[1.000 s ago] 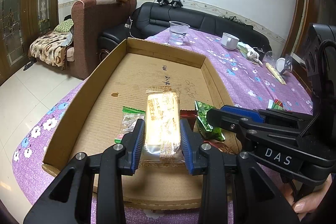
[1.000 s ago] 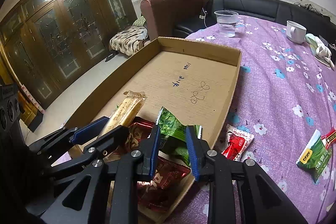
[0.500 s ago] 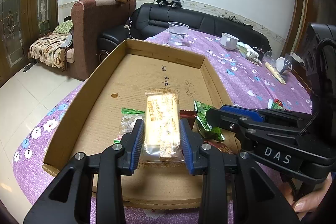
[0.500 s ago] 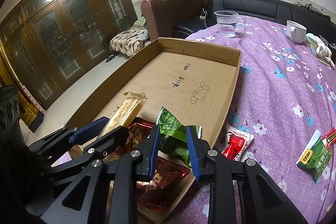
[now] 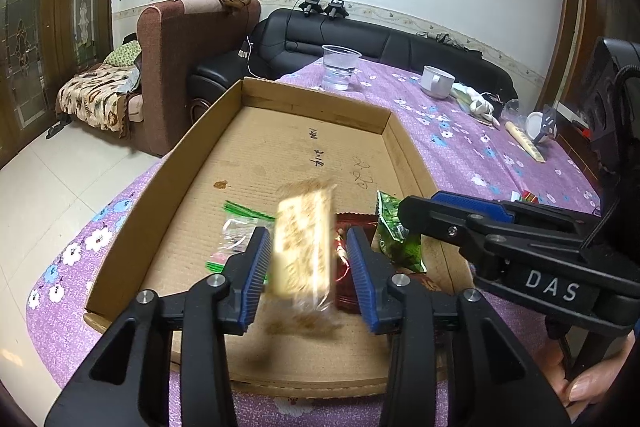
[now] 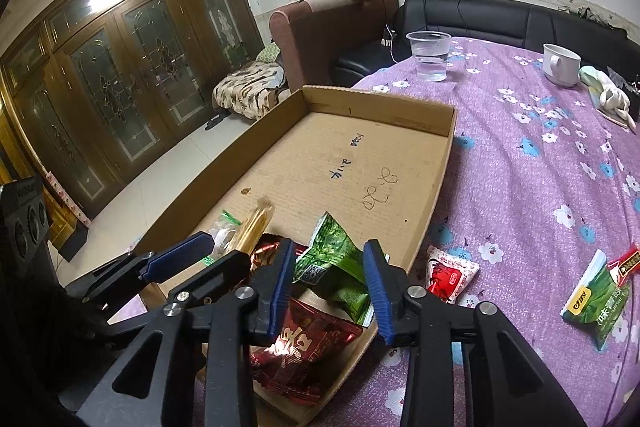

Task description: Organize snacks

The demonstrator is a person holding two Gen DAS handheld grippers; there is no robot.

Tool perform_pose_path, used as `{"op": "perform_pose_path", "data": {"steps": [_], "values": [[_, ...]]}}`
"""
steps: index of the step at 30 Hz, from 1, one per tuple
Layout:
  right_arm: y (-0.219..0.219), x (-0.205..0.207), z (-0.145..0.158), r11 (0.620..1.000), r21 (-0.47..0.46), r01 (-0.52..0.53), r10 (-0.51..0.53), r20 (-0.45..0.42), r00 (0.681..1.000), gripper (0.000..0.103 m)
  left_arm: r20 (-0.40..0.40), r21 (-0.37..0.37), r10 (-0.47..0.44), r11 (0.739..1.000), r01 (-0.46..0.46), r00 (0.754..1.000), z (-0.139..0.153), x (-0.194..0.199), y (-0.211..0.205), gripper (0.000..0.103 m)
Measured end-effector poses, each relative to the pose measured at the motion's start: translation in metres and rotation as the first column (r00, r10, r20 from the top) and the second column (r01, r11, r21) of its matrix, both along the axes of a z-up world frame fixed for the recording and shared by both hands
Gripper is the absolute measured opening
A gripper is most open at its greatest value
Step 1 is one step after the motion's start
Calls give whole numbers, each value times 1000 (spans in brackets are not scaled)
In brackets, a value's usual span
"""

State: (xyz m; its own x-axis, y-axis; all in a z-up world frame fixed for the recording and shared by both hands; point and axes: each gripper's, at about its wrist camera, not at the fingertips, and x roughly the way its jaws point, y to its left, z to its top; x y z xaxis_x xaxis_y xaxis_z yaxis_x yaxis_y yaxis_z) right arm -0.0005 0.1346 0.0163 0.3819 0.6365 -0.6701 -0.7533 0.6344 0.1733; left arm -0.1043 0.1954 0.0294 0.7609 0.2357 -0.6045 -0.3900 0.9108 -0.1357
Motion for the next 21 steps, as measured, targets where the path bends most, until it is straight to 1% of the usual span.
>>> {"op": "perform_pose_path", "data": {"steps": [2,3,4,6,12,16,17,19,21], "values": [[-1,-1,2,1000,9,-1,1,7,1000,40,0,0,-2,1000,2,1000,0,0,0,44],[-2,-2,3,1000,12,-1,1,9,1000,41,3,2,0,1000,0,1000,1,0,0,51],[-2,-2,4,1000,17,-2,2,12,1000,44,9,4,2,1000,-2,1000,1,-1,-1,54],[-3,-2,5,1000,21,0,0,18,1000,48,21,8,1,1000,-1,1000,2,-3,-2,54],[-10,-2,11,998,55,8,-9,20,1000,48,27,15,0,1000,-1,1000,3,-4,-3,54],[-15,-3,15,997,78,16,-19,29,999,53,38,20,3,1000,-4,999,4,-5,-3,55],[-16,-3,16,996,82,18,-20,30,999,53,41,22,3,1000,-4,999,4,-5,-3,56],[-18,-2,17,996,89,21,-24,34,999,54,46,27,6,1000,-7,999,5,-6,-3,63],[-20,-2,18,995,96,24,-28,35,999,54,52,31,7,999,-9,999,5,-7,-4,63]]}}
